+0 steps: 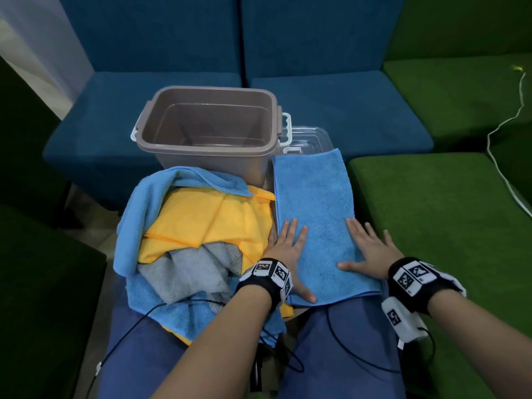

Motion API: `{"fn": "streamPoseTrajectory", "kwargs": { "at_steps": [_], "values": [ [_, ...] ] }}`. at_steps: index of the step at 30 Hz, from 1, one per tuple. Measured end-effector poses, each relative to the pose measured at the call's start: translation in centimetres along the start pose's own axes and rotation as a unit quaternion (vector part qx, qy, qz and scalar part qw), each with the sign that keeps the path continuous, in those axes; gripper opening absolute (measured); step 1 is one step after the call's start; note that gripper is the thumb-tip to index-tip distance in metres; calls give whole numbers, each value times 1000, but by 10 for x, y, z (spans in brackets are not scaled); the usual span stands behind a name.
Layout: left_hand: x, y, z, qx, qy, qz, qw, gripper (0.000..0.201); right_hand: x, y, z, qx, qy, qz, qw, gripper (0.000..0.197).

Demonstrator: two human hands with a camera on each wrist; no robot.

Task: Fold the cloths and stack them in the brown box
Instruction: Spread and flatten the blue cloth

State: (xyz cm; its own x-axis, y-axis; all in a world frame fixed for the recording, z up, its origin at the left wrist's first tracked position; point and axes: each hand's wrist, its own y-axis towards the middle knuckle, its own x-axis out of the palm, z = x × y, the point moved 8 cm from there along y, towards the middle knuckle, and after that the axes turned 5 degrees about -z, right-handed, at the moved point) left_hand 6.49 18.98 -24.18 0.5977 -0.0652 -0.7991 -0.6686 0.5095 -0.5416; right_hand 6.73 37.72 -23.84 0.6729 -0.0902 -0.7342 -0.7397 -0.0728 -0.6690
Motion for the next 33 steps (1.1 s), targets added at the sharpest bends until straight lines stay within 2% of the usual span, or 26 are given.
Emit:
{"fn": "streamPoseTrajectory", "kwargs": {
  "at_steps": [2, 4, 5, 6, 8, 9, 10, 11, 12, 14, 16, 19, 21, 24, 26, 27, 29, 31, 33],
  "values": [
    [-1, -2, 1, -5, 6, -11, 1000, 154, -7, 1, 8, 31, -11, 1, 999, 120],
    [-9, -2, 4, -21, 18, -45, 999, 149, -23, 3, 0, 25, 6, 42, 999, 123],
    [-20, -2, 8, -31, 23, -55, 998, 140, -33, 4, -6, 14, 17, 67, 997, 124],
    [-37, -2, 12, -40, 21, -43, 998, 123, -44, 6, -15, 1, 26, 87, 996, 124],
    [-79, 2, 18, -56, -16, 36, 998, 75, -60, 14, -32, -28, 36, 105, 993, 122],
    [-99, 6, 18, -62, -43, 83, 994, 61, -67, 19, -41, -43, 37, 106, 993, 119],
    [-113, 11, 17, -63, -69, 116, 989, 57, -73, 25, -50, -57, 32, 101, 993, 115],
    [-118, 18, 14, -58, -93, 127, 986, 65, -76, 32, -58, -70, 17, 95, 993, 111],
    [-116, 28, 9, -53, -105, 119, 986, 80, -77, 38, -65, -80, -4, 87, 993, 108],
    [-94, 45, -4, -61, -89, 60, 992, 111, -71, 51, -73, -97, -39, 61, 993, 105],
    [-71, 54, -19, -68, -54, 21, 996, 125, -65, 61, -72, -107, -25, 49, 993, 96],
    [-60, 56, -29, -55, -44, 26, 997, 133, -73, 71, -53, -92, 6, 78, 993, 73],
    [-58, 56, -30, -58, -36, 26, 997, 138, -82, 79, -33, -64, 17, 92, 994, 64],
    [-58, 57, -32, -57, -37, 38, 997, 140, -98, 92, -11, -7, 7, 91, 996, 64],
    [-57, 57, -34, -61, -41, 45, 996, 142, -108, 99, -15, 9, -36, 113, 993, 71],
    [-58, 56, -35, -67, -39, 47, 996, 144, -113, 100, -26, 0, -49, 133, 990, 75],
    [-61, 56, -38, -79, -33, 53, 995, 147, -113, 100, -59, -66, -44, 142, 987, 75],
    [-61, 56, -40, -85, -42, 56, 994, 152, -100, 101, -88, -137, -39, 95, 985, 68],
    [-59, 57, -43, -89, -57, 58, 993, 156, -94, 106, -92, -154, -45, 69, 985, 62]
  ]
}}
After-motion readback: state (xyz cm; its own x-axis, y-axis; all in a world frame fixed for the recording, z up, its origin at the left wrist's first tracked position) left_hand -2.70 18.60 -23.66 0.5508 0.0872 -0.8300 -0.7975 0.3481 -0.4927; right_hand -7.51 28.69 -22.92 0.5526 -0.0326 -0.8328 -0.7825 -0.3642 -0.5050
